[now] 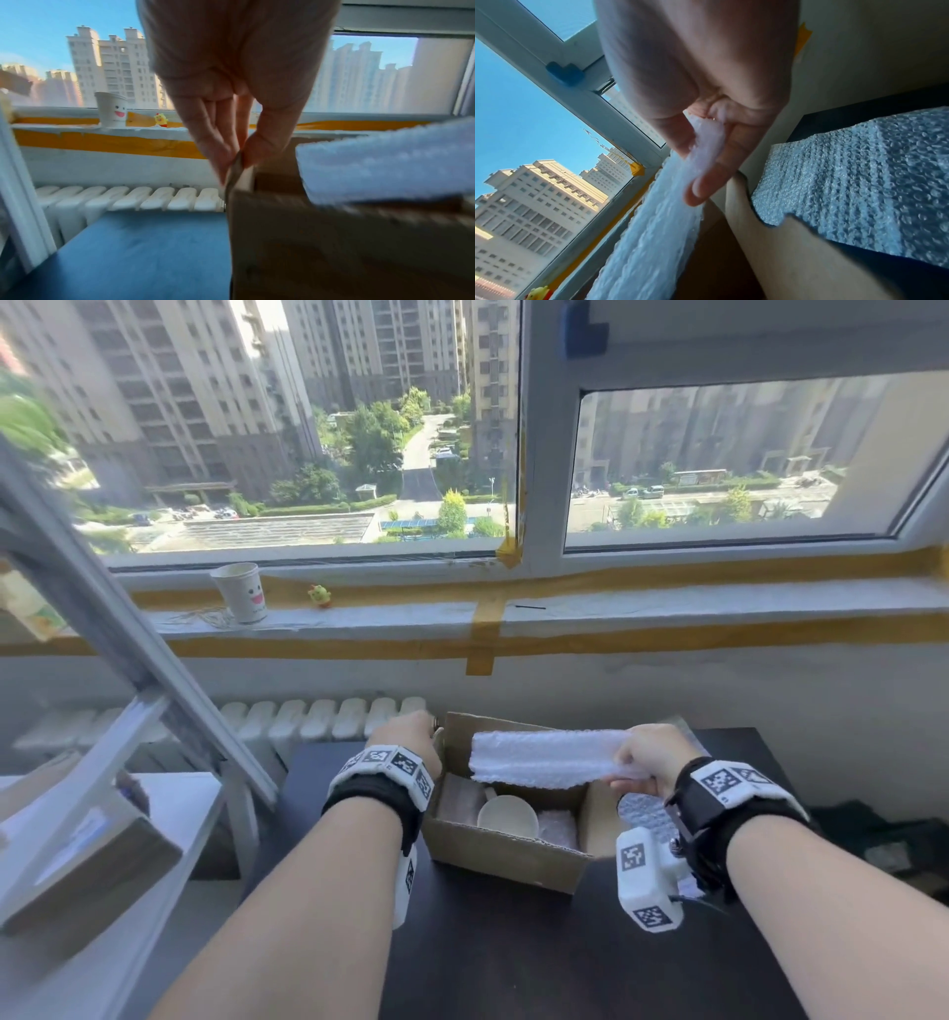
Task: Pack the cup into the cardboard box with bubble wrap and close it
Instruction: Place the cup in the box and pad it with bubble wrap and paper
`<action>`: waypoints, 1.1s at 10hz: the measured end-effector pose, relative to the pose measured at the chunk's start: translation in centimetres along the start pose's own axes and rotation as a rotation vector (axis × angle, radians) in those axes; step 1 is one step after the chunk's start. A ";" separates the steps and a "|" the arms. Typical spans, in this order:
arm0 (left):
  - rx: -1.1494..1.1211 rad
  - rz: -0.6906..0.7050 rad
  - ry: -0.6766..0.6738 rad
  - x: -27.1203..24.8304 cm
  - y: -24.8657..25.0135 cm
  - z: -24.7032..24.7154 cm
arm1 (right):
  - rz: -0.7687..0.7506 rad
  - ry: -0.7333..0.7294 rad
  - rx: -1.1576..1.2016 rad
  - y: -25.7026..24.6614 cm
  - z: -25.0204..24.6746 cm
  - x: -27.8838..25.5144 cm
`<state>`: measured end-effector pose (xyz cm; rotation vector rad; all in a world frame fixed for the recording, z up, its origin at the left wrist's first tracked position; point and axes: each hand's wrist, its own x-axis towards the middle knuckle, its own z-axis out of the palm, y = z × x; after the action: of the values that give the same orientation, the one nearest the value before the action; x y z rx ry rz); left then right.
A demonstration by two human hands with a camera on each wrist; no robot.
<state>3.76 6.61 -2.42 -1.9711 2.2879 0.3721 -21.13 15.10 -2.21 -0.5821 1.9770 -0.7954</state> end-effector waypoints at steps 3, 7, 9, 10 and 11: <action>-0.010 -0.065 -0.003 0.4 -1.9 -0.1 | -0.029 -0.144 -0.170 -2.6 1.9 -0.4; -0.024 -0.060 -0.527 10.3 -0.3 12.5 | -0.190 0.010 -0.637 -0.9 5.5 0.4; -0.008 -0.001 -0.549 4.7 2.9 6.5 | -0.249 0.072 -0.780 0.5 6.5 1.7; 0.025 0.042 -0.534 3.4 4.3 4.8 | -0.295 0.085 -0.834 0.2 6.5 1.8; 0.166 0.097 -0.533 3.0 4.4 5.1 | -0.352 0.071 -1.001 0.1 6.7 1.4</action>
<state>-1.45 5.60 -7.55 -1.4641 1.9964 0.6085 -15.98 12.22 -5.61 -1.5167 2.2940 0.0586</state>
